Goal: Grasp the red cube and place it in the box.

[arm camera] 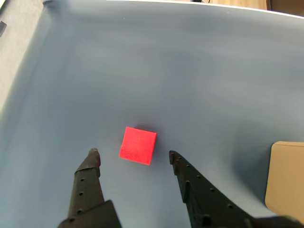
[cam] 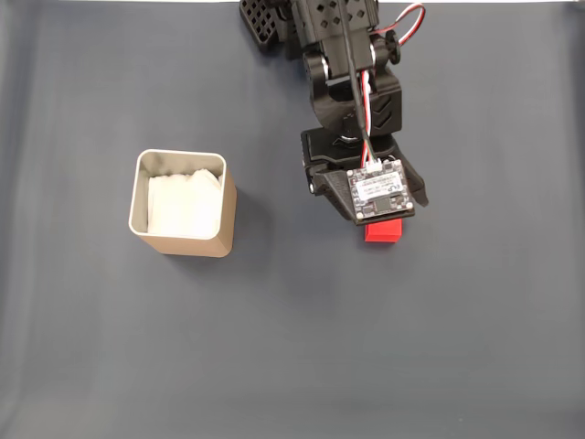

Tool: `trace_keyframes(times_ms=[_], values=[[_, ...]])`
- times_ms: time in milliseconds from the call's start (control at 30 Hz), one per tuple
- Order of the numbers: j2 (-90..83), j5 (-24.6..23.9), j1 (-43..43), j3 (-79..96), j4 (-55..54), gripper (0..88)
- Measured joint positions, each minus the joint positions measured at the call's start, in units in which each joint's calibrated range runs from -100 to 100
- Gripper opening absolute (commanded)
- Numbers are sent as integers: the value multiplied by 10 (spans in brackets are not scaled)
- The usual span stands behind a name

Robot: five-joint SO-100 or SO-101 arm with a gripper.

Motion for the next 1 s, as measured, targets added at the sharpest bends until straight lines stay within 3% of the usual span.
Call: trace_keyframes(times_ms=[1000], values=[[15, -8, 13, 44, -50, 339]])
